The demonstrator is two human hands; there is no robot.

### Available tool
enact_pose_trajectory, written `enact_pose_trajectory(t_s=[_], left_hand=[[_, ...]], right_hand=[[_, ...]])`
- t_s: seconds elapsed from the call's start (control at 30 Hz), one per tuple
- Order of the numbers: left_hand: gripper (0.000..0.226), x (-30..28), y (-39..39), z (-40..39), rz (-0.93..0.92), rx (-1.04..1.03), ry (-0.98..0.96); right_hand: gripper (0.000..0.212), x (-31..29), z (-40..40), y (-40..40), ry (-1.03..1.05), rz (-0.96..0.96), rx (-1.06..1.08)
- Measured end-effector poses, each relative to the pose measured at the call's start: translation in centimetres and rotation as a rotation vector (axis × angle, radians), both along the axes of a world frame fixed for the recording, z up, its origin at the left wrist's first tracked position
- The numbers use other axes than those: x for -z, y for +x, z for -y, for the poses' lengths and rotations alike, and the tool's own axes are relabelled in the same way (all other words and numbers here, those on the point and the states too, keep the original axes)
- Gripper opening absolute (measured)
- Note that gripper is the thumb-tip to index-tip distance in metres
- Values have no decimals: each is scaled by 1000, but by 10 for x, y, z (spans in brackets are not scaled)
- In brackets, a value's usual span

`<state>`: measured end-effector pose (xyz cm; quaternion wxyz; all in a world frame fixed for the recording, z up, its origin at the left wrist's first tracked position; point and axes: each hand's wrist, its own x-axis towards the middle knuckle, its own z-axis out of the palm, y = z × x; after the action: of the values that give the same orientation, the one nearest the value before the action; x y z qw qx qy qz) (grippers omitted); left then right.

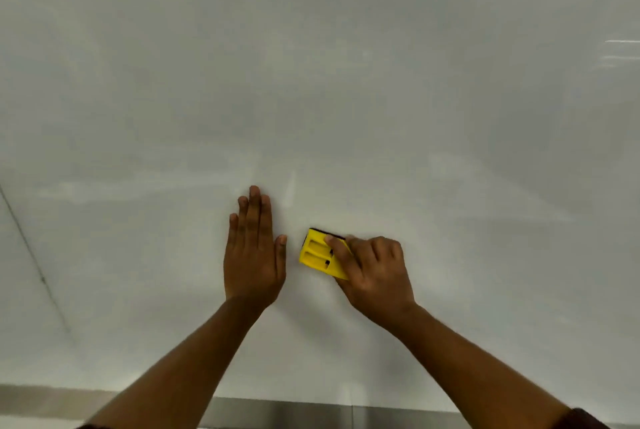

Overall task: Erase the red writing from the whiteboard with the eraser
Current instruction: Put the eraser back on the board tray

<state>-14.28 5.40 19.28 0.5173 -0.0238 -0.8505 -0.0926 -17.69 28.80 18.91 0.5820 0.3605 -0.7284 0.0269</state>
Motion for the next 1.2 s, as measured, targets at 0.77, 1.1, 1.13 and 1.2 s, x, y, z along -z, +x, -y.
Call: enact_pose_trajectory(t_s=[0.77, 1.1, 1.13, 1.2], left_hand=[[20, 170, 102, -117, 740, 429, 1351], [27, 218, 95, -133, 830, 346, 1401], [28, 221, 93, -134, 840, 331, 1400], [33, 227, 88, -136, 867, 274, 1344]], right_hand=[[97, 149, -57, 101, 77, 923, 138], [65, 214, -79, 113, -843, 1540, -8], [61, 217, -78, 112, -874, 1549, -5], [54, 223, -76, 106, -899, 1529, 10]])
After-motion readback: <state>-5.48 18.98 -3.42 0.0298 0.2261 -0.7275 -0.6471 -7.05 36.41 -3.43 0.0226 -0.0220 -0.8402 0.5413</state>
